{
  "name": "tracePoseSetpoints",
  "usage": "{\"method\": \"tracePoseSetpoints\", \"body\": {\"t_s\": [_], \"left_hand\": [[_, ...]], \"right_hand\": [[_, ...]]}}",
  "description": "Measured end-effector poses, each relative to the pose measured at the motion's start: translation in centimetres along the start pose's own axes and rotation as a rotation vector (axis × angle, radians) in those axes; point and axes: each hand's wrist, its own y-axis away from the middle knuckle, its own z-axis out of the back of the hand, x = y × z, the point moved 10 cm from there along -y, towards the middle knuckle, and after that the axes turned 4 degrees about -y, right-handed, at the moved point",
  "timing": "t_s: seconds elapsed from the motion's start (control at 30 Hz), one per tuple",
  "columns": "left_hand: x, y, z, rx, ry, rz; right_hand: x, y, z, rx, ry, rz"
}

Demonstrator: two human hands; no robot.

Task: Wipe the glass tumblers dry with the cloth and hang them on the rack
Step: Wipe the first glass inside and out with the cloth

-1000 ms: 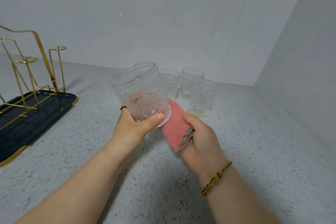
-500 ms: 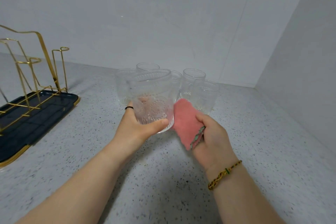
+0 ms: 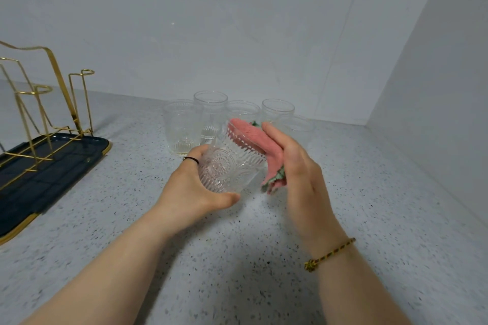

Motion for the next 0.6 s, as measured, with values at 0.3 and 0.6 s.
{"method": "tracePoseSetpoints", "body": {"t_s": [0.3,0.6], "left_hand": [[-2.6,1.1,-0.9,0.071,-0.114,-0.141],[-2.8,1.5,-2.0,0.110,-0.041,-0.148]], "right_hand": [[-0.1,-0.4,0.8,0.000,0.045,0.008],[0.8,-0.2,1.6,-0.206,0.273,0.150]]}}
